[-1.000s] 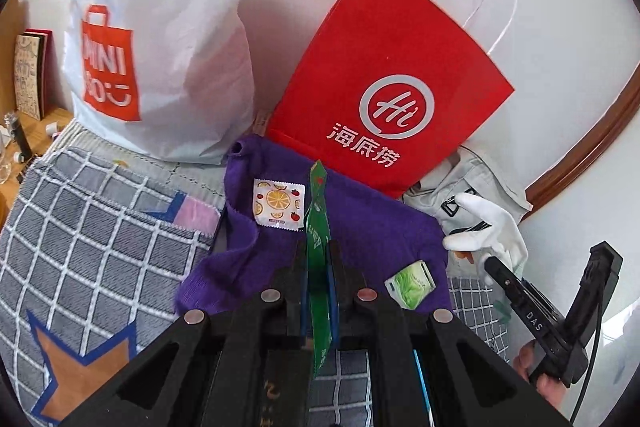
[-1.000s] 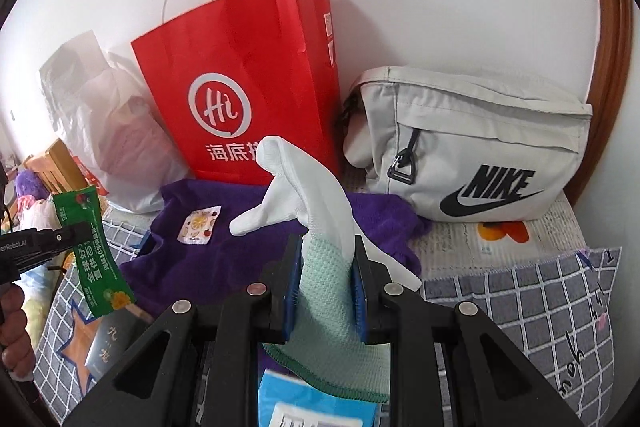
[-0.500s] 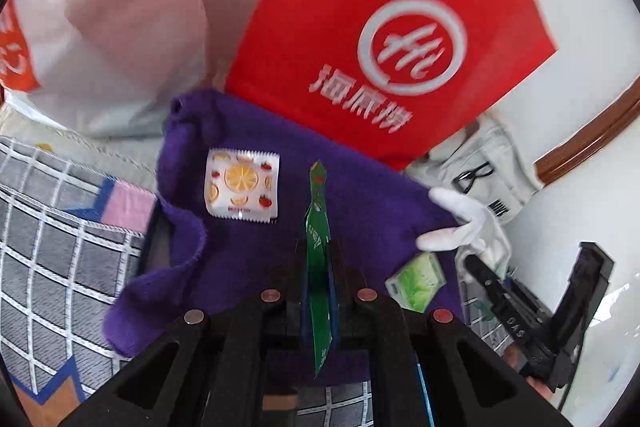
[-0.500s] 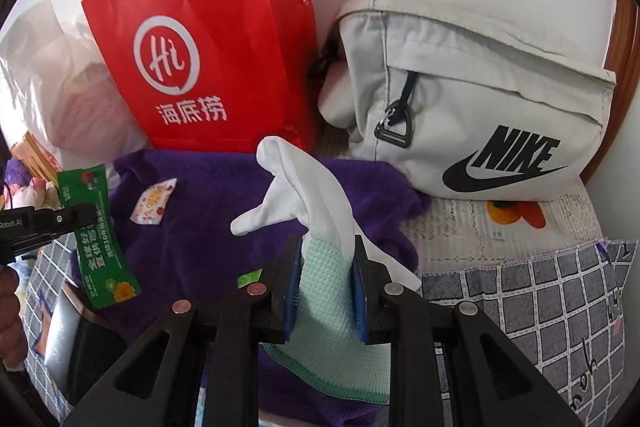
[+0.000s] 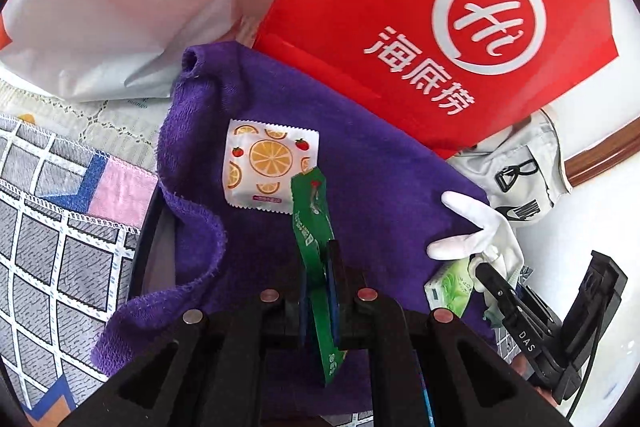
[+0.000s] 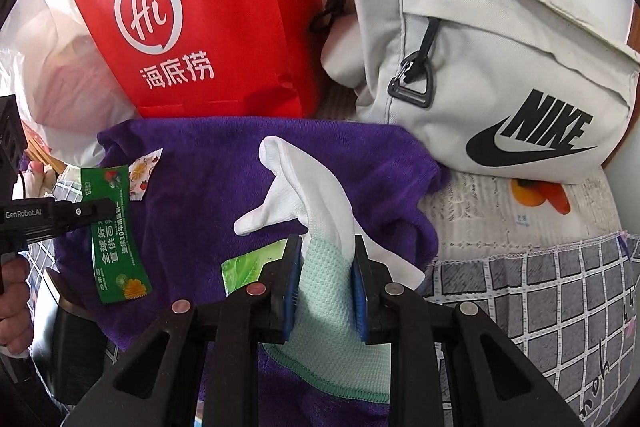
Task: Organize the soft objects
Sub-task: 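Carry the green sachet and white glove onto the purple towel and release both, then withdraw both open grippers from the towel back over the bed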
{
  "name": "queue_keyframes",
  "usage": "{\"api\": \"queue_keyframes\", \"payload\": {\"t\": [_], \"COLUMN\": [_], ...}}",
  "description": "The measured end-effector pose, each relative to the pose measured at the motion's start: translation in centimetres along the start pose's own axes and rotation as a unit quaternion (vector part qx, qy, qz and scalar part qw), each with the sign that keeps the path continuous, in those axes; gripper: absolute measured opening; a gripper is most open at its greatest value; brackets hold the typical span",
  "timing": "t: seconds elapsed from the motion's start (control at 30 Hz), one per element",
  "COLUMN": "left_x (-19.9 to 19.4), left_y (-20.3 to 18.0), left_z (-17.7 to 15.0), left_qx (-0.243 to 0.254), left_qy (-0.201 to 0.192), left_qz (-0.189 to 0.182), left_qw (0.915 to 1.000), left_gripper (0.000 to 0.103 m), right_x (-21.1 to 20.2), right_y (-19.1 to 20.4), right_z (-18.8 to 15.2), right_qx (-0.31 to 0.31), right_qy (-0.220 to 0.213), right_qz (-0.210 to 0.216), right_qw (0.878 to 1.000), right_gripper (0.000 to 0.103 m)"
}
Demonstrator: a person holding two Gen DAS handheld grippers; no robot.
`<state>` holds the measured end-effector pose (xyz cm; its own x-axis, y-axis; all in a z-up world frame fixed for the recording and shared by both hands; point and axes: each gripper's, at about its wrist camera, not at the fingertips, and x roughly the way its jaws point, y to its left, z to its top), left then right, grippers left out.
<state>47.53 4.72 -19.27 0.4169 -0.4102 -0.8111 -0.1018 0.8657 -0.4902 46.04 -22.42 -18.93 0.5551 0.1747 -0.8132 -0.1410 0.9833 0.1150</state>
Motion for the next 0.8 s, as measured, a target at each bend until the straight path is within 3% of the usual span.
{"api": "queue_keyframes", "payload": {"t": [0.13,0.2,0.27,0.4,0.47,0.53,0.8], "left_x": [0.2,0.3,0.5,0.3,-0.1,-0.6,-3.1], "left_y": [0.1,0.0,0.0,-0.2,-0.6,-0.7,-1.0], "left_z": [0.2,0.2,0.3,0.3,0.3,0.3,0.2], "left_qx": [0.002,0.005,0.007,0.013,0.019,0.024,0.023], "left_qy": [0.001,0.005,0.009,-0.001,-0.008,-0.014,-0.032], "left_qz": [0.000,0.009,0.017,0.020,0.019,0.023,0.022], "left_qw": [1.0000,0.9999,0.9998,0.9997,0.9996,0.9993,0.9990], "left_gripper": [0.010,0.018,0.037,0.058,0.066,0.070,0.074], "right_x": [0.2,0.3,0.3,-0.2,-0.7,-0.9,-3.0], "right_y": [0.3,0.5,0.8,1.3,1.4,1.5,2.1], "right_z": [0.0,0.0,-0.1,-0.1,-0.1,-0.1,0.2], "right_qx": [-0.006,-0.010,-0.016,-0.028,-0.034,-0.035,-0.033], "right_qy": [0.002,0.001,-0.001,-0.011,-0.020,-0.020,-0.042], "right_qz": [-0.002,-0.002,0.003,0.016,0.017,0.023,0.040], "right_qw": [1.000,1.000,1.000,0.999,0.999,0.999,0.998], "right_gripper": [0.026,0.028,0.033,0.058,0.064,0.073,0.076]}}
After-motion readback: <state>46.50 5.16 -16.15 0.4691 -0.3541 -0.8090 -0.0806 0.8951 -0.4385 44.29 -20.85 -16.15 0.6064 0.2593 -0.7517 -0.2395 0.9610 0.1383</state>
